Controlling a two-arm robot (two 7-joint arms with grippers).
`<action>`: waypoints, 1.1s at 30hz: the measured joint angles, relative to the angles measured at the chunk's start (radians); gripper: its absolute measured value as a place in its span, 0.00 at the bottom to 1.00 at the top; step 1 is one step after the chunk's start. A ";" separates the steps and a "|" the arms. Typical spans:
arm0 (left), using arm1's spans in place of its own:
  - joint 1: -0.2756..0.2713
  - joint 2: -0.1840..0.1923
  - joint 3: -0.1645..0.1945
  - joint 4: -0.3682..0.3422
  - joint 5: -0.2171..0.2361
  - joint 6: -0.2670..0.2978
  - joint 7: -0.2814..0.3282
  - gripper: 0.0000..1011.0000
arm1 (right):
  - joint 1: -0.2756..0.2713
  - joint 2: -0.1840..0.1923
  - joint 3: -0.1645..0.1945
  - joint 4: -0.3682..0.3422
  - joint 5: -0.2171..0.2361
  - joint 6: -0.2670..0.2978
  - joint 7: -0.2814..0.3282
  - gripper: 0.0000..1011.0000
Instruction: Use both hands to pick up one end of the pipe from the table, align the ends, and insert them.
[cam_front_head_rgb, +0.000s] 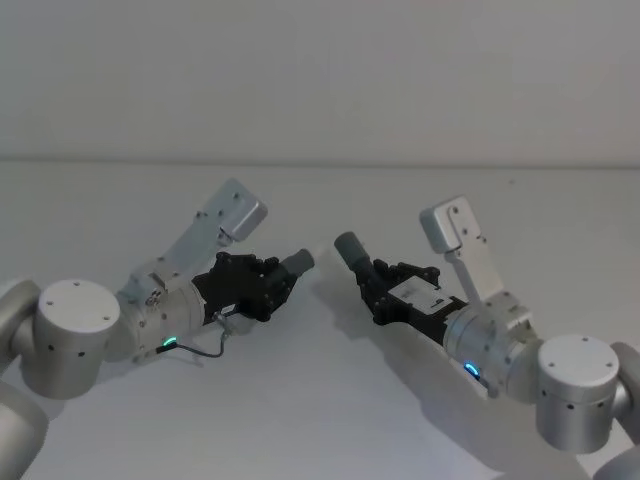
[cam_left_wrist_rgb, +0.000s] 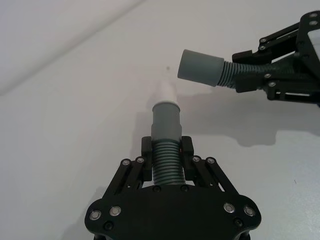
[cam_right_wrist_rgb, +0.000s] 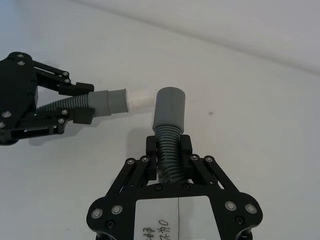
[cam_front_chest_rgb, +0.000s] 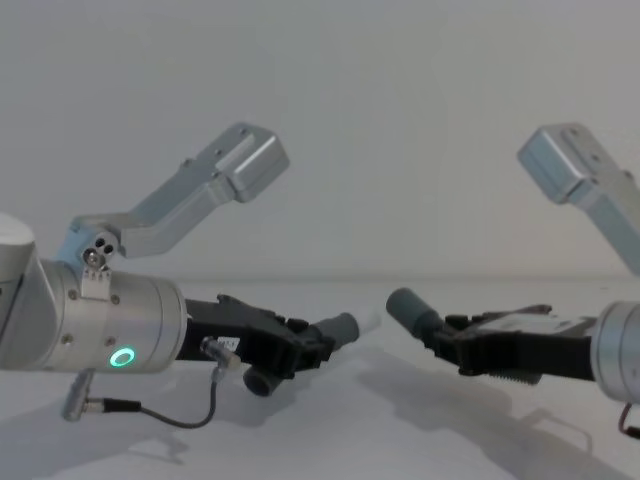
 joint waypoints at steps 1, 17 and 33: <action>0.000 0.001 0.000 -0.001 0.003 -0.009 -0.001 0.33 | -0.003 0.004 0.001 -0.007 -0.003 -0.006 0.000 0.26; -0.008 0.045 0.009 -0.004 0.073 -0.249 -0.030 0.33 | -0.071 0.139 -0.001 -0.164 -0.113 -0.129 0.028 0.26; -0.037 0.092 0.021 0.026 0.163 -0.535 -0.061 0.33 | -0.130 0.286 -0.007 -0.279 -0.205 -0.215 0.097 0.26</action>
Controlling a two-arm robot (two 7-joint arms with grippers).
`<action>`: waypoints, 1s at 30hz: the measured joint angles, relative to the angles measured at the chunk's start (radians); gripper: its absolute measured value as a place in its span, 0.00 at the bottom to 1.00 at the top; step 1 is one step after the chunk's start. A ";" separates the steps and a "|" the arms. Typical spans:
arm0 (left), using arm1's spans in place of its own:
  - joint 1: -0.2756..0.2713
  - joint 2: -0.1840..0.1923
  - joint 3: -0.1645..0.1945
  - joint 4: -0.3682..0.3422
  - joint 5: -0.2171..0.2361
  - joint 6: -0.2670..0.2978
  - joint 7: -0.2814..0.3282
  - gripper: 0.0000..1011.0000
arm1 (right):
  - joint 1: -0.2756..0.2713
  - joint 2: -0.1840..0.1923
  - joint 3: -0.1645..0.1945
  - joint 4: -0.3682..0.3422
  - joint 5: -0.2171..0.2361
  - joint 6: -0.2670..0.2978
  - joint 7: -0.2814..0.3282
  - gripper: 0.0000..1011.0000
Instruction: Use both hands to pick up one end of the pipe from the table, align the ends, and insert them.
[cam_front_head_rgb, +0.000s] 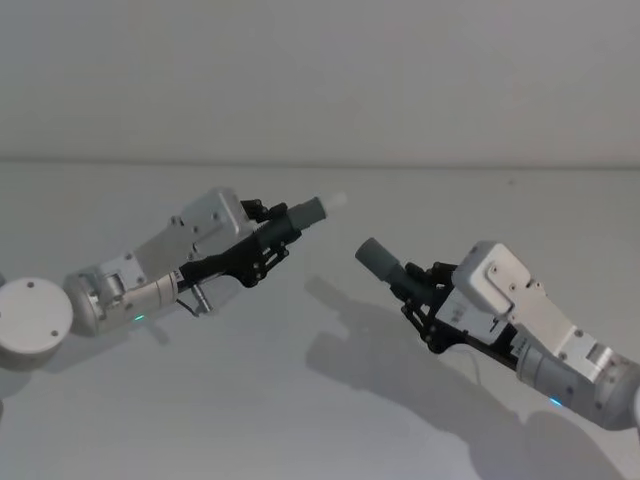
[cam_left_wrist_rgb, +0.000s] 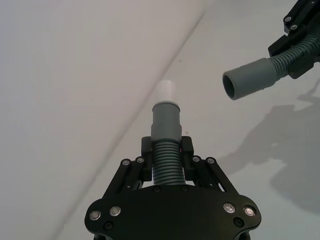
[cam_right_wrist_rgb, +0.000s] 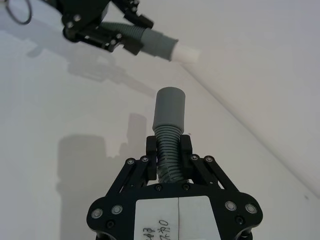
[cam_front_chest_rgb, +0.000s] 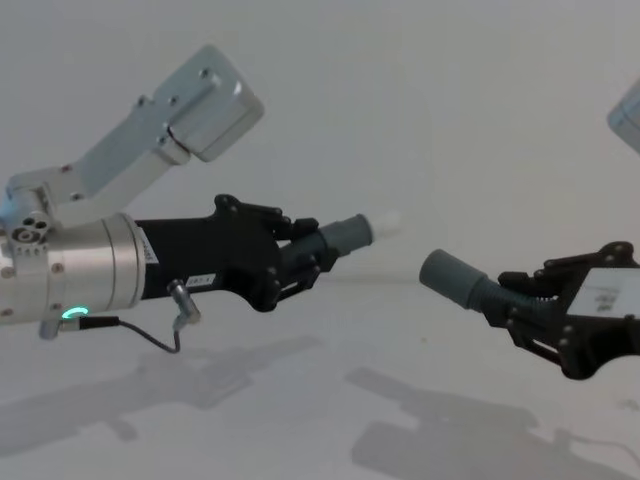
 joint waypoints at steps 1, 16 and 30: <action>-0.003 0.004 0.001 0.004 0.010 -0.031 -0.002 0.33 | 0.000 0.000 0.000 0.000 0.000 0.000 0.000 0.26; -0.046 0.035 0.008 0.053 0.106 -0.302 -0.005 0.33 | -0.003 0.010 0.004 -0.006 -0.024 -0.045 0.013 0.26; -0.095 0.051 0.003 0.109 0.226 -0.562 0.025 0.33 | 0.037 0.008 -0.011 0.022 -0.071 -0.108 0.034 0.26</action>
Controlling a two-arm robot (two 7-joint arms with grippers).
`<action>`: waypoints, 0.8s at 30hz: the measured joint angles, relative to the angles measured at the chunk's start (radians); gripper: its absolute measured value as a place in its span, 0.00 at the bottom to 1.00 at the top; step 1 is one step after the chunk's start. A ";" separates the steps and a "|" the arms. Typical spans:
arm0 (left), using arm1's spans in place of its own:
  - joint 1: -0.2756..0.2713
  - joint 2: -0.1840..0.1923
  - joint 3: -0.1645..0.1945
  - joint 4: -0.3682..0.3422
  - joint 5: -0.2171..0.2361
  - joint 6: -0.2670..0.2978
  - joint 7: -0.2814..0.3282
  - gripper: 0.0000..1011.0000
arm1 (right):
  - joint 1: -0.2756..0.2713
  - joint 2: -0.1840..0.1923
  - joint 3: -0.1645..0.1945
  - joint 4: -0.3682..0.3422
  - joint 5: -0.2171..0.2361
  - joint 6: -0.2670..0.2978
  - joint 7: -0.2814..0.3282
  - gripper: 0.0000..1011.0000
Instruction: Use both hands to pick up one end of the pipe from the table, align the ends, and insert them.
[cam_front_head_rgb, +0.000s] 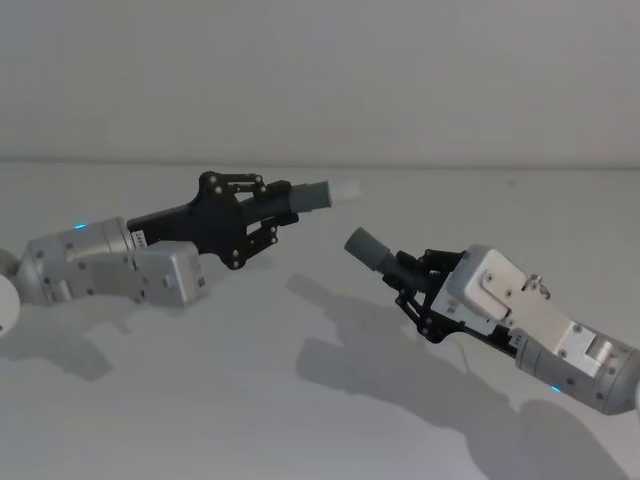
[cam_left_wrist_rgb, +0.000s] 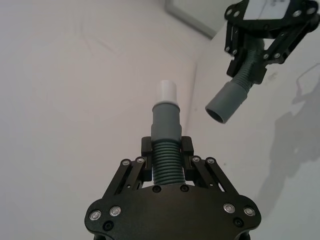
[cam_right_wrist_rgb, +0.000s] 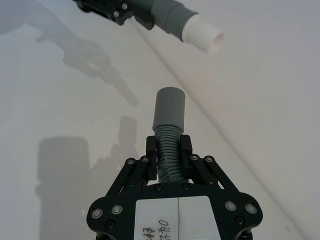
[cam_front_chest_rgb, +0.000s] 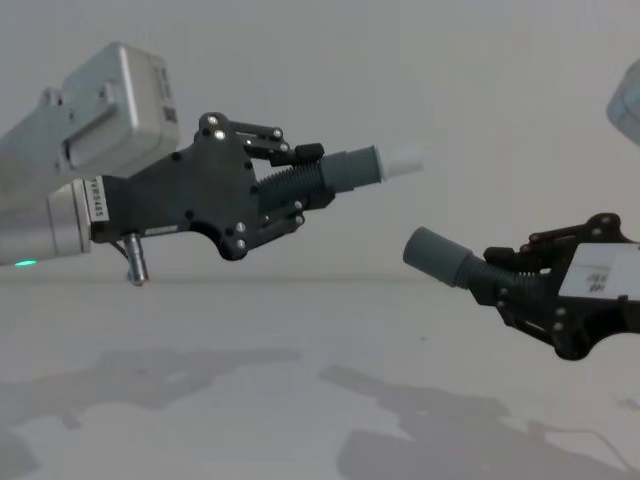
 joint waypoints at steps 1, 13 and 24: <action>-0.002 0.001 -0.001 0.003 0.006 -0.012 0.001 0.33 | 0.002 0.001 -0.001 0.001 -0.003 -0.002 0.002 0.26; -0.029 0.008 -0.007 0.028 0.065 -0.134 0.014 0.33 | 0.008 0.028 -0.010 0.006 -0.047 -0.028 0.031 0.26; -0.039 0.011 -0.009 0.037 0.086 -0.178 0.019 0.33 | -0.018 0.059 0.001 -0.005 -0.073 -0.038 0.036 0.26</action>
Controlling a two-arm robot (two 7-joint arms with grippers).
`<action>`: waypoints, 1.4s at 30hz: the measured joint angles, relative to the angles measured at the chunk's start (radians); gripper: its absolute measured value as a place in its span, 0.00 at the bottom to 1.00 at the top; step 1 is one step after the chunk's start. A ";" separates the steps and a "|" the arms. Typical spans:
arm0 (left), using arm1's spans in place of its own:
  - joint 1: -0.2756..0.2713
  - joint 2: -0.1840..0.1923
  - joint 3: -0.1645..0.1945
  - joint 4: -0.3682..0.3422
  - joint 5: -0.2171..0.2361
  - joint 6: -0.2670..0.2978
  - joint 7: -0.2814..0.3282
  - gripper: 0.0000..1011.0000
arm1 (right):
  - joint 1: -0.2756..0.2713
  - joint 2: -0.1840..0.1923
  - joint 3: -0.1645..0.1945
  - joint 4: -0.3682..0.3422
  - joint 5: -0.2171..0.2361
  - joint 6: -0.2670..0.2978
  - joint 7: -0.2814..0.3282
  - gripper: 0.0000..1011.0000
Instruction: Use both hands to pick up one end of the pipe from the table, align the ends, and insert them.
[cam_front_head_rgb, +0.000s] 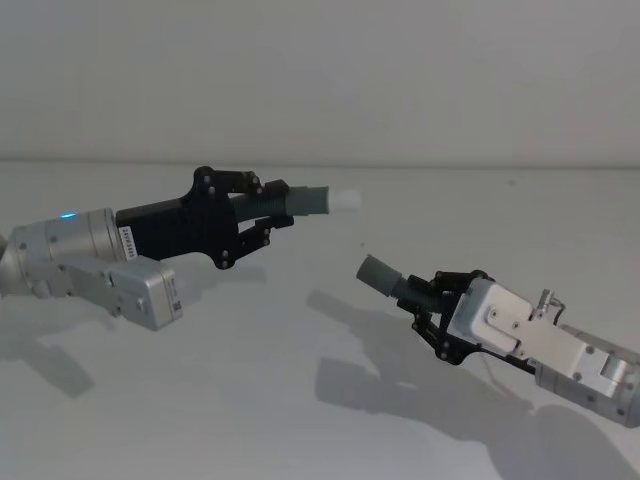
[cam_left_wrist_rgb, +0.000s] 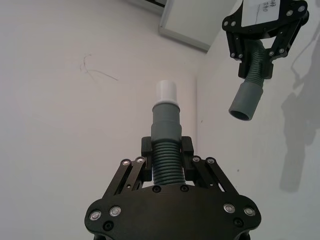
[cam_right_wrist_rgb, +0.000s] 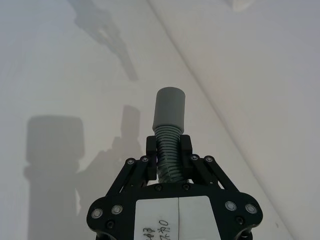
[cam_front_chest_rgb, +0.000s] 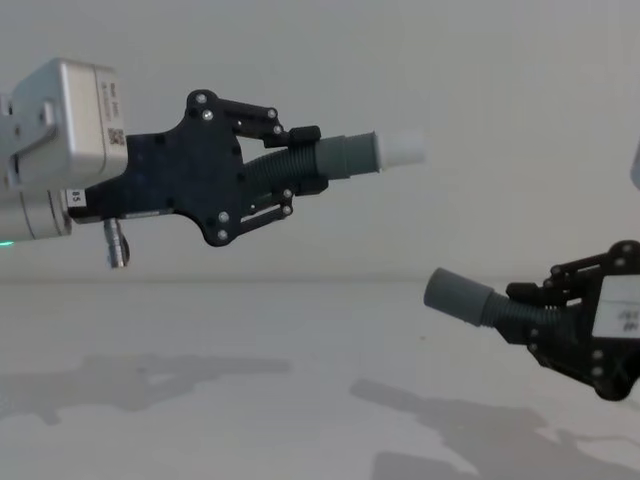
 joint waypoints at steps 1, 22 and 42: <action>0.000 0.000 0.000 0.000 0.001 -0.001 0.000 0.33 | -0.003 0.003 0.002 -0.002 -0.003 -0.003 0.000 0.26; -0.002 0.005 -0.002 0.003 0.009 -0.022 0.000 0.33 | 0.019 0.032 0.028 -0.025 -0.051 -0.056 0.013 0.26; 0.024 0.038 0.003 -0.016 -0.019 -0.046 -0.028 0.33 | 0.049 0.047 0.021 -0.039 -0.075 -0.071 0.050 0.26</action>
